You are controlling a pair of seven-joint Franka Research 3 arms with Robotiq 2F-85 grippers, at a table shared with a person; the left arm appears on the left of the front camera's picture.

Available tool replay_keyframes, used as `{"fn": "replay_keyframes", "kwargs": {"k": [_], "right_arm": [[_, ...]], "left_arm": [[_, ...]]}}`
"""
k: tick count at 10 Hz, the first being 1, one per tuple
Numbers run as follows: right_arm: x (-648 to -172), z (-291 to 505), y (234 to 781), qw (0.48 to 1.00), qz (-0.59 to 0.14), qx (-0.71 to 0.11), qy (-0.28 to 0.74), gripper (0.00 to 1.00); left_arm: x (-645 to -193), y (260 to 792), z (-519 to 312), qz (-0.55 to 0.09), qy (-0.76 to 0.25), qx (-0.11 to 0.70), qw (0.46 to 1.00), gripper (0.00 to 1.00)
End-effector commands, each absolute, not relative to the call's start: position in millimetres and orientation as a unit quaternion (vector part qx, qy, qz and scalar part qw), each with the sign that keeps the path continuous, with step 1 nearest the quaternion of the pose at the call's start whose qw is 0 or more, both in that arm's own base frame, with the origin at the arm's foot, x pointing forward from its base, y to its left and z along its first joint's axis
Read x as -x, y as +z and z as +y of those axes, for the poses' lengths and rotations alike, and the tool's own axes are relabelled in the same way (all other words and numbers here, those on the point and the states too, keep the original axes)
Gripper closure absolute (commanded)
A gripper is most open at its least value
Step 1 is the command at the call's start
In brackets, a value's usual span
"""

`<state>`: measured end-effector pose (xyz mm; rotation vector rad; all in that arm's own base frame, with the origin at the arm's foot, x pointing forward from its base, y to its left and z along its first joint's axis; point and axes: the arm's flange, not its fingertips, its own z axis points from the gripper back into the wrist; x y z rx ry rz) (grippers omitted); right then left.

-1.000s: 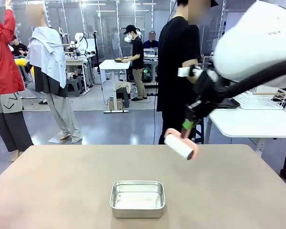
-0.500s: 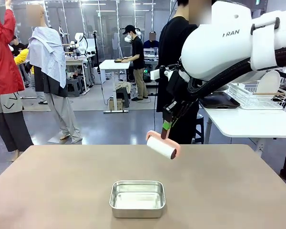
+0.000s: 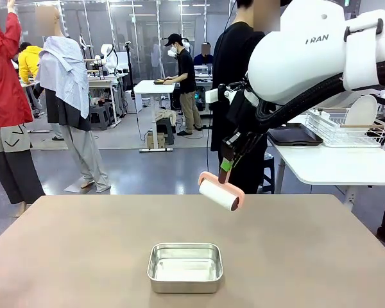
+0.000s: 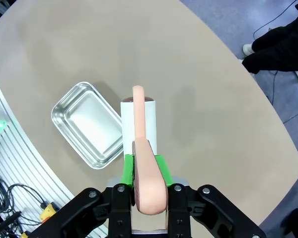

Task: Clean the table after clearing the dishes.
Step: When the right (or left) Handle tray is removed, use the right hand (or left hand) to clean the right (or left) side of the table with the Lint Roller, then place the Lint Roller back on top of the Airtight Container.

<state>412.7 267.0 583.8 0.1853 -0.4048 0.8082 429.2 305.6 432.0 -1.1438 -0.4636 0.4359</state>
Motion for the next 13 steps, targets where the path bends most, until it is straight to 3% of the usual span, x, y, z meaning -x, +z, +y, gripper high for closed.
{"fn": "replay_keyframes", "kwargs": {"k": [1, 10, 13], "right_arm": [[-410, 267, 586, 0.897, -0.196, -0.097, 0.384, 0.79], [-413, 267, 584, 0.895, -0.195, -0.089, 0.390, 0.79], [-434, 388, 631, 0.782, -0.164, -0.023, 0.601, 0.79]], "left_arm": [[-426, 435, 308, -0.214, 0.198, 0.534, 0.794, 0.00], [-426, 435, 308, -0.214, 0.198, 0.534, 0.794, 0.00], [-426, 435, 308, -0.214, 0.198, 0.534, 0.794, 0.00]]}}
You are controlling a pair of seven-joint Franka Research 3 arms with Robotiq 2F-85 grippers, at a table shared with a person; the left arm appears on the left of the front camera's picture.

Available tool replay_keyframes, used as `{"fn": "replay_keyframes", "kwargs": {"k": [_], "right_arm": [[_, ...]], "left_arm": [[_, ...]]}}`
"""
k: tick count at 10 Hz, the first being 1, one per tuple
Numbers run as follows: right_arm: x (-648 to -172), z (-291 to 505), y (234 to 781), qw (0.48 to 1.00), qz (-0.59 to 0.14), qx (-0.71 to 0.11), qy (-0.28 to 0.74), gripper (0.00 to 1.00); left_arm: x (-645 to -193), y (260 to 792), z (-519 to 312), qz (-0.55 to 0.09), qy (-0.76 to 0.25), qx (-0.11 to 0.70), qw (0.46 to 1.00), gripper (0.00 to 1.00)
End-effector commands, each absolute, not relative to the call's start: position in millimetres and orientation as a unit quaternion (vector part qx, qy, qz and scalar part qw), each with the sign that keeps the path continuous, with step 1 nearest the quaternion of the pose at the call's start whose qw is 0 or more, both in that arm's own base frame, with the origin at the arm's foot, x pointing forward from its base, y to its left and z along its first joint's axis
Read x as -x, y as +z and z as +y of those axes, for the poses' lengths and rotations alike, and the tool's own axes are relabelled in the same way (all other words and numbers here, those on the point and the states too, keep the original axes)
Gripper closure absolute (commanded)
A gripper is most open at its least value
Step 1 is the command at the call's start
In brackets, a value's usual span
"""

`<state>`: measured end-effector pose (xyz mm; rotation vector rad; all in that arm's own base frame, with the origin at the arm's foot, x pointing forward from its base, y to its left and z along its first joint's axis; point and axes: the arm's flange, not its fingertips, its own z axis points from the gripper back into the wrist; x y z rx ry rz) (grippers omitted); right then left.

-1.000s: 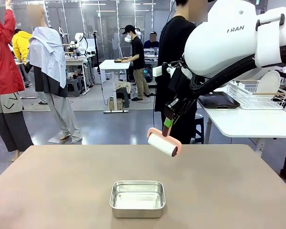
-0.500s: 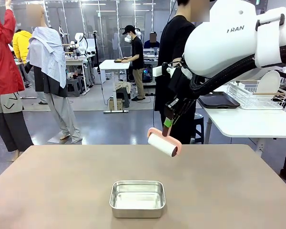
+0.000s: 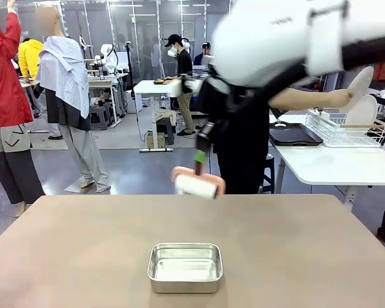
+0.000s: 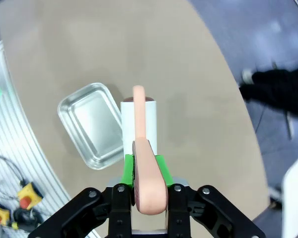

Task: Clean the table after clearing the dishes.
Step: Place the Lint Roller back on top of the Airtight Container.

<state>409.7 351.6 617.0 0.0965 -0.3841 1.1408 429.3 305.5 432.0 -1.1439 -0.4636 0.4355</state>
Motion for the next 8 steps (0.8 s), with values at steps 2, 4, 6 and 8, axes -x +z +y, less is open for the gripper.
{"fn": "replay_keyframes", "kwargs": {"k": [2, 4, 6, 8], "right_arm": [[-429, 443, 605, 0.744, -0.104, -0.014, 0.660, 0.79], [-419, 476, 571, 0.711, -0.074, 0.003, 0.699, 0.79], [-415, 487, 541, 0.680, -0.076, 0.080, 0.725, 0.79], [-427, 483, 514, 0.669, -0.091, 0.080, 0.733, 0.79]], "left_arm": [[-426, 435, 308, -0.214, 0.198, 0.534, 0.794, 0.00], [-426, 435, 308, -0.214, 0.198, 0.534, 0.794, 0.00], [-426, 435, 308, -0.214, 0.198, 0.534, 0.794, 0.00], [-426, 435, 308, -0.214, 0.198, 0.534, 0.794, 0.00]]}}
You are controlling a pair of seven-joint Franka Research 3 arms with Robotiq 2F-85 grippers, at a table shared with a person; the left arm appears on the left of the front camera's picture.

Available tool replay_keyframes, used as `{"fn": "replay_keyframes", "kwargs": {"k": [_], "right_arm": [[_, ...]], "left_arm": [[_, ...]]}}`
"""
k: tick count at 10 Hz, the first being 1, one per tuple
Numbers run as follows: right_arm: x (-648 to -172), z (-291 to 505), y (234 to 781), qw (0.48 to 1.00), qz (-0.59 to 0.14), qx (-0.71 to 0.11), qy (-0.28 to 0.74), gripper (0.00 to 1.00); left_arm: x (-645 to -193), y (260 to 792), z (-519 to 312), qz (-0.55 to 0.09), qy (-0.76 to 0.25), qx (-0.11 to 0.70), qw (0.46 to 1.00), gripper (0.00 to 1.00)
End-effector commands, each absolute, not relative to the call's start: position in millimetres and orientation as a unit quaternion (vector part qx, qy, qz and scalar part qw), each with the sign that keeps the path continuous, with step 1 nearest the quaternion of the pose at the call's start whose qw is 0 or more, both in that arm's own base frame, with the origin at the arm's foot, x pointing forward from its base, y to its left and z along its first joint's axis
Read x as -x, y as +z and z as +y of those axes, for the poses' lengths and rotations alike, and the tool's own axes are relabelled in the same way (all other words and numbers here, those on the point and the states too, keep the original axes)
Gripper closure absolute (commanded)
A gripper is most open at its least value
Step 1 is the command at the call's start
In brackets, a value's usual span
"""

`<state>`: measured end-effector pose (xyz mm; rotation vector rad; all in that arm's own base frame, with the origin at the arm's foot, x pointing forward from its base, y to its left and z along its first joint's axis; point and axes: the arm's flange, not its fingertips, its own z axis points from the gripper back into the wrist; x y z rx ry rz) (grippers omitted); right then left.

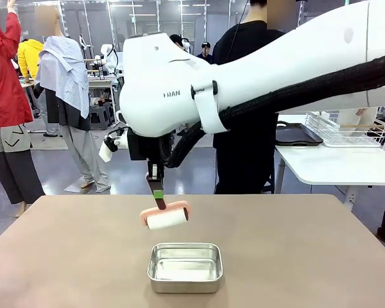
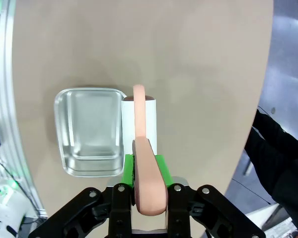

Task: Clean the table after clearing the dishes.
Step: Place the Lint Roller back on top of the Airtight Container.

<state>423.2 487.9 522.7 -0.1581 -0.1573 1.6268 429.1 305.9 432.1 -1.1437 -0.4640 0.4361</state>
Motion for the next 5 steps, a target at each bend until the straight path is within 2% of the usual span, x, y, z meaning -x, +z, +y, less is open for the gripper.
{"fn": "replay_keyframes", "kwargs": {"k": [1, 5], "right_arm": [[-432, 476, 507, 0.680, -0.084, 0.061, 0.726, 0.79], [-410, 446, 499, 0.688, -0.079, -0.019, 0.721, 0.79]], "left_arm": [[-426, 435, 308, -0.214, 0.198, 0.534, 0.794, 0.00], [-426, 435, 308, -0.214, 0.198, 0.534, 0.794, 0.00]]}}
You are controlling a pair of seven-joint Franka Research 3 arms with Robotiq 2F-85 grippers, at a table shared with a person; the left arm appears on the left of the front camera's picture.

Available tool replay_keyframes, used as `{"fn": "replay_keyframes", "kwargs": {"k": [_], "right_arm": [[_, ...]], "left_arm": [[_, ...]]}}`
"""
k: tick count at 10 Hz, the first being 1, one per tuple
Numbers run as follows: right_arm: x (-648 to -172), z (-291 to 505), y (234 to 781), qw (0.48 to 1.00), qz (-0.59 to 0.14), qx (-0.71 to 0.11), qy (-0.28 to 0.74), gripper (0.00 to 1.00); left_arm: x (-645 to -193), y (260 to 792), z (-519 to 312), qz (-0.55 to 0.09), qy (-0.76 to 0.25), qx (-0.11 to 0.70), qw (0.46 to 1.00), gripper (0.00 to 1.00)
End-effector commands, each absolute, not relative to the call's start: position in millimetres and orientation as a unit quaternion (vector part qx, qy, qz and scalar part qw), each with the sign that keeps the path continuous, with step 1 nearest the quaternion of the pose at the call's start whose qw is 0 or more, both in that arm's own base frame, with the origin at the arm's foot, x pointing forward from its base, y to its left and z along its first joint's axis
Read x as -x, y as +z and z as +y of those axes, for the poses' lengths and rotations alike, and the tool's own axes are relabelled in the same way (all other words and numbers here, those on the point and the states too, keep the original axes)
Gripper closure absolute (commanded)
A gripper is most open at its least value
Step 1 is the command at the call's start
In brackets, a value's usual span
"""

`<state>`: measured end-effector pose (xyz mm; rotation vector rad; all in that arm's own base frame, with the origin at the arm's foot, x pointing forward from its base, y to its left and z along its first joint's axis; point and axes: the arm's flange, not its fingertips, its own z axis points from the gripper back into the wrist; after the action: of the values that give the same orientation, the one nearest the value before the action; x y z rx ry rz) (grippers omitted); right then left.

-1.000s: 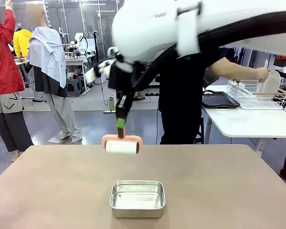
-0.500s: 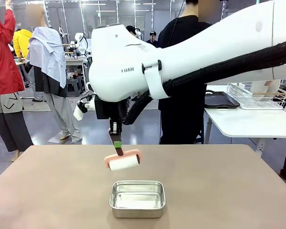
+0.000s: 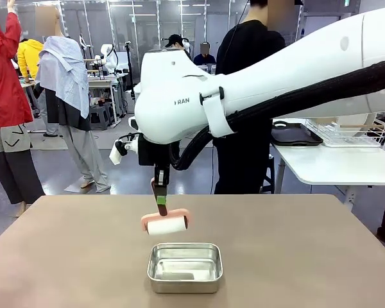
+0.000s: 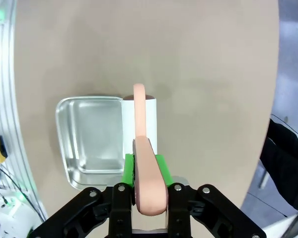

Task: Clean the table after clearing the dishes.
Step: Place the Lint Roller back on top of the Airtight Container.

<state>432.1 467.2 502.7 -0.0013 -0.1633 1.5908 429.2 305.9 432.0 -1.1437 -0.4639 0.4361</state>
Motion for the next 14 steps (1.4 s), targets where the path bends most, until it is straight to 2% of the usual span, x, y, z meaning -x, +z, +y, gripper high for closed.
{"fn": "replay_keyframes", "kwargs": {"k": [1, 5, 8, 9, 13, 14], "right_arm": [[-407, 436, 491, 0.690, -0.065, -0.011, 0.721, 0.79], [-388, 394, 464, 0.719, -0.079, -0.083, 0.685, 0.79], [-394, 388, 453, 0.729, -0.094, -0.079, 0.673, 0.79], [-397, 397, 455, 0.734, -0.062, -0.075, 0.672, 0.79], [-398, 395, 452, 0.736, -0.066, -0.076, 0.669, 0.79], [-412, 397, 449, 0.729, -0.077, -0.082, 0.676, 0.79]], "left_arm": [[-426, 435, 308, -0.214, 0.198, 0.534, 0.794, 0.00], [-426, 435, 308, -0.214, 0.198, 0.534, 0.794, 0.00], [-426, 435, 308, -0.214, 0.198, 0.534, 0.794, 0.00], [-426, 435, 308, -0.214, 0.198, 0.534, 0.794, 0.00], [-426, 435, 308, -0.214, 0.198, 0.534, 0.794, 0.00], [-426, 435, 308, -0.214, 0.198, 0.534, 0.794, 0.00]]}}
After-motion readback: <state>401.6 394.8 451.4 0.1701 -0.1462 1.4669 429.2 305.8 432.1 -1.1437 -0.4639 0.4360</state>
